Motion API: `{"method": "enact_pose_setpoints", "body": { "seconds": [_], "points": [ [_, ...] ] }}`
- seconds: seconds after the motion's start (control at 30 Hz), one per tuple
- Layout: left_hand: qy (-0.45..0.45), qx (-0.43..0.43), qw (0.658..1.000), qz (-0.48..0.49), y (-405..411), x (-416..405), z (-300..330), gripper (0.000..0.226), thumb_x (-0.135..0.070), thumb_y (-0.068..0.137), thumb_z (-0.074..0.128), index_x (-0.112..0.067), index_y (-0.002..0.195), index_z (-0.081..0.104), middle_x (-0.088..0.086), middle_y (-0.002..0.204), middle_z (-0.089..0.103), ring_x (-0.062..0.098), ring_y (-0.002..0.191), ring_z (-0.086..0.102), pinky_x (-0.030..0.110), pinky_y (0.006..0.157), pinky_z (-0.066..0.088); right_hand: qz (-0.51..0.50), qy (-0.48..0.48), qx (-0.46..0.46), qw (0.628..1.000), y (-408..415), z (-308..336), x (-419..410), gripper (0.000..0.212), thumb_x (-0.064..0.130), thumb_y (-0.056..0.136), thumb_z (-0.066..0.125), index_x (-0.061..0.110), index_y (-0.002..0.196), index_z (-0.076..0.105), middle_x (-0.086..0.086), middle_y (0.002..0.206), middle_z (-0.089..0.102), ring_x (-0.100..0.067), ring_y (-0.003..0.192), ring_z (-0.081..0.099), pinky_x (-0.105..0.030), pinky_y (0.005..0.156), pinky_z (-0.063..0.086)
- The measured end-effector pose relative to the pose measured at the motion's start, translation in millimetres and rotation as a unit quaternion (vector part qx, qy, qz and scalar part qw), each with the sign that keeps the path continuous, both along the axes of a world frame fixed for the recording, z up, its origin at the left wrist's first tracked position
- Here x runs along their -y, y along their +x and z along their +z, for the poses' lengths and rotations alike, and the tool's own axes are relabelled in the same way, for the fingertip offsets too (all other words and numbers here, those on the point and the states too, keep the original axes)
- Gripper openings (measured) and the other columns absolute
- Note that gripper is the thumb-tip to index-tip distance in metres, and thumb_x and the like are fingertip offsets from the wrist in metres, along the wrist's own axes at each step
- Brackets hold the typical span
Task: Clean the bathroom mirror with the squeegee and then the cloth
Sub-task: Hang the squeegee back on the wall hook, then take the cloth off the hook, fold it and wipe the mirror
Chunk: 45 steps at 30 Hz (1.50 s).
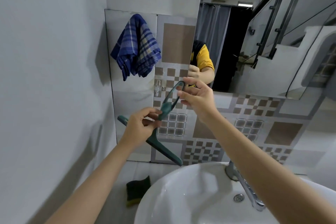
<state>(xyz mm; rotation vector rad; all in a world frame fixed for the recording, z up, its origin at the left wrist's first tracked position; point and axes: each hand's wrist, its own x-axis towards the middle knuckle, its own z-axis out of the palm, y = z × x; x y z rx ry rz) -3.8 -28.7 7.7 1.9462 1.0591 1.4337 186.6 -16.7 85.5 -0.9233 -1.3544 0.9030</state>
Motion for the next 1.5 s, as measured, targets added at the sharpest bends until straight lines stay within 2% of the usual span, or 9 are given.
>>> {"method": "enact_pose_setpoints", "body": {
  "seconds": [0.1,0.37,0.6,0.87,1.0,1.1,1.17,1.37,1.5],
  "points": [
    [-0.014,0.038,0.999,0.027,-6,-6,-10,0.036,-0.004,0.077,0.072,-0.03,0.1,0.063,-0.001,0.085,0.068,0.014,0.075,0.068,0.024,0.065,0.058,-0.004,0.007,0.02,1.0,-20,-4,-19,0.035,-0.002,0.081,0.072,0.012,0.112,0.062,0.002,0.084,0.074,-0.004,0.069,0.07,-0.017,0.057,0.053],
    [0.022,0.028,0.997,0.07,-13,-24,-35,0.041,-0.006,0.078,0.071,-0.02,0.114,0.057,-0.007,0.088,0.063,0.006,0.08,0.064,0.022,0.065,0.058,-0.022,0.045,0.082,0.995,-43,-20,-51,0.037,0.004,0.074,0.08,0.016,0.105,0.067,0.003,0.08,0.064,-0.021,0.082,0.068,-0.035,0.078,0.06],
    [0.026,0.054,0.995,0.076,-7,-38,-29,0.042,-0.013,0.08,0.07,-0.019,0.118,0.056,-0.009,0.085,0.062,0.011,0.072,0.066,0.012,0.058,0.051,-0.035,0.068,0.064,0.995,-46,-15,-69,0.029,0.001,0.078,0.076,0.015,0.101,0.067,-0.004,0.078,0.062,-0.015,0.077,0.065,-0.02,0.07,0.058],
    [0.009,0.058,0.996,0.07,-4,-35,-52,0.04,-0.01,0.082,0.068,-0.023,0.116,0.054,-0.014,0.088,0.062,0.003,0.078,0.065,0.013,0.059,0.052,-0.06,0.038,0.118,0.99,-48,-46,-76,0.037,0.006,0.08,0.075,0.007,0.115,0.066,0.002,0.075,0.06,-0.014,0.079,0.065,-0.036,0.083,0.059],
    [0.0,0.046,0.996,0.074,-4,-39,-53,0.036,-0.011,0.083,0.067,-0.017,0.117,0.058,-0.017,0.095,0.063,0.004,0.086,0.065,0.02,0.071,0.056,-0.08,0.053,0.134,0.986,-49,-42,-75,0.032,0.007,0.081,0.075,0.007,0.112,0.068,0.004,0.077,0.062,-0.01,0.075,0.061,-0.025,0.08,0.057],
    [0.003,0.045,0.996,0.079,-6,-38,-49,0.034,-0.01,0.084,0.066,-0.014,0.116,0.06,-0.014,0.106,0.061,0.009,0.1,0.062,0.006,0.081,0.047,-0.106,0.076,0.151,0.98,-49,-34,-71,0.027,0.011,0.083,0.074,0.008,0.109,0.07,0.001,0.086,0.067,-0.009,0.076,0.061,-0.01,0.069,0.051],
    [0.005,0.049,0.995,0.083,-8,-36,-39,0.035,-0.013,0.084,0.066,-0.014,0.118,0.059,-0.008,0.112,0.061,0.011,0.103,0.061,0.003,0.081,0.044,-0.128,0.097,0.146,0.976,-50,-24,-68,0.025,0.013,0.084,0.073,0.009,0.108,0.07,-0.001,0.092,0.069,-0.009,0.08,0.062,-0.01,0.068,0.05],
    [0.222,0.119,0.943,0.217,-12,-23,44,0.02,-0.014,0.085,0.065,-0.012,0.104,0.061,0.005,0.103,0.059,0.01,0.079,0.061,0.017,0.06,0.051,-0.171,0.222,0.069,0.957,-71,30,-57,0.015,0.015,0.088,0.068,0.011,0.101,0.069,-0.001,0.089,0.068,-0.006,0.08,0.061,-0.021,0.074,0.054],
    [0.291,0.165,0.905,0.262,-25,-29,113,0.021,-0.023,0.086,0.062,-0.017,0.106,0.06,-0.013,0.101,0.051,0.016,0.089,0.057,0.028,0.076,0.051,-0.147,0.234,0.065,0.959,-87,76,-62,0.014,0.02,0.089,0.063,0.02,0.104,0.065,-0.003,0.099,0.067,-0.015,0.093,0.063,-0.039,0.086,0.055]
  ]
}}
